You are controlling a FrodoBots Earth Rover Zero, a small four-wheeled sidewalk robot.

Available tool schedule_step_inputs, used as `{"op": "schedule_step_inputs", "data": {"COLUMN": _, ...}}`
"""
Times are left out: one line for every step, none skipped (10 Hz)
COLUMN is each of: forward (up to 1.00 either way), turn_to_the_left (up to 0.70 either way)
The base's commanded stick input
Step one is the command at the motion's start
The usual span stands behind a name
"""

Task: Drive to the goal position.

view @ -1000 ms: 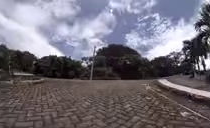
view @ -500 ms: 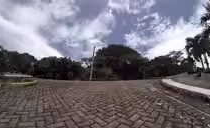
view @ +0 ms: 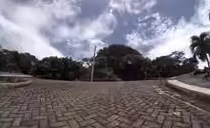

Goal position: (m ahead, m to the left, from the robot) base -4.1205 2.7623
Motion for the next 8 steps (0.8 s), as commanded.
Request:
{"op": "schedule_step_inputs", "data": {"forward": 1.0, "turn_to_the_left": 0.0}}
{"op": "schedule_step_inputs", "data": {"forward": 1.0, "turn_to_the_left": 0.0}}
{"op": "schedule_step_inputs", "data": {"forward": 1.0, "turn_to_the_left": 0.0}}
{"op": "schedule_step_inputs", "data": {"forward": 1.0, "turn_to_the_left": 0.0}}
{"op": "schedule_step_inputs", "data": {"forward": 1.0, "turn_to_the_left": 0.0}}
{"op": "schedule_step_inputs", "data": {"forward": 1.0, "turn_to_the_left": 0.0}}
{"op": "schedule_step_inputs", "data": {"forward": 1.0, "turn_to_the_left": 0.0}}
{"op": "schedule_step_inputs", "data": {"forward": 1.0, "turn_to_the_left": 0.0}}
